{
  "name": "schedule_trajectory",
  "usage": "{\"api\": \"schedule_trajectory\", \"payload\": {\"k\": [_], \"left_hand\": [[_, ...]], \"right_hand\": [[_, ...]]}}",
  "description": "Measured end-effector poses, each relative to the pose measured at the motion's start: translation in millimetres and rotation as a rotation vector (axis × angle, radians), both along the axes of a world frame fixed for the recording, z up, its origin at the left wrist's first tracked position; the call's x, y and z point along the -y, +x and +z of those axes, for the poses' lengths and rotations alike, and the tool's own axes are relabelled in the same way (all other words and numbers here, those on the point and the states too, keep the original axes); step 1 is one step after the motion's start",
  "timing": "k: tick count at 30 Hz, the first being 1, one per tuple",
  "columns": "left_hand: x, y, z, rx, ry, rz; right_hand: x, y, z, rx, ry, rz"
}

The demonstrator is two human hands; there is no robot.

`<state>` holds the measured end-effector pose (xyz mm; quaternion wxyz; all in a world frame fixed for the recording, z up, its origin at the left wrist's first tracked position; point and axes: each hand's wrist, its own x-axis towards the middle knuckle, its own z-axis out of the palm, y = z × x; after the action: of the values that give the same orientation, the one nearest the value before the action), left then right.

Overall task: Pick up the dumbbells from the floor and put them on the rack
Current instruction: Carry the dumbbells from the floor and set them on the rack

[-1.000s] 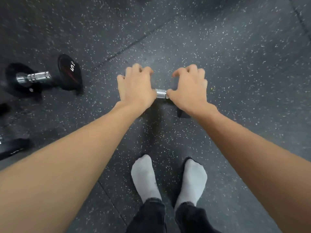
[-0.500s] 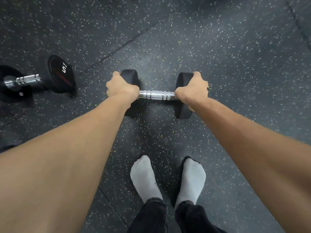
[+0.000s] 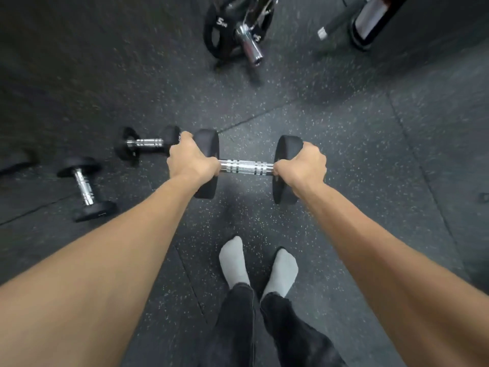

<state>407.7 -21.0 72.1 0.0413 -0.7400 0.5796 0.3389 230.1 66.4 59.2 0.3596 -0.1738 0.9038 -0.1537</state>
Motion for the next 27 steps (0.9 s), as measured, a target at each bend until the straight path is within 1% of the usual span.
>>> {"api": "schedule_trajectory", "payload": {"k": [3, 7, 9, 13, 15, 20, 24, 27], "left_hand": [[5, 26, 104, -0.009, -0.077, 0.041], [-6, 76, 238, 0.008, -0.147, 0.167], [-17, 104, 294, -0.012, -0.193, 0.261], [-66, 178, 393, -0.014, -0.302, 0.454], [-99, 218, 436, -0.002, -0.344, 0.553], [-198, 322, 535, 0.103, -0.431, 0.82], [-284, 404, 590, 0.184, -0.475, 1.032], [-356, 461, 623, 0.256, -0.553, 1.191]], "right_hand": [[13, 22, 97, 0.0, -0.05, 0.049], [28, 65, 231, -0.029, -0.12, 0.198], [34, 91, 294, -0.031, -0.171, 0.262], [28, 158, 402, -0.039, -0.275, 0.478], [19, 198, 445, -0.029, -0.316, 0.594], [-23, 321, 533, 0.039, -0.401, 0.933], [-66, 427, 584, 0.123, -0.471, 1.16], [-112, 508, 618, 0.208, -0.539, 1.328]]}}
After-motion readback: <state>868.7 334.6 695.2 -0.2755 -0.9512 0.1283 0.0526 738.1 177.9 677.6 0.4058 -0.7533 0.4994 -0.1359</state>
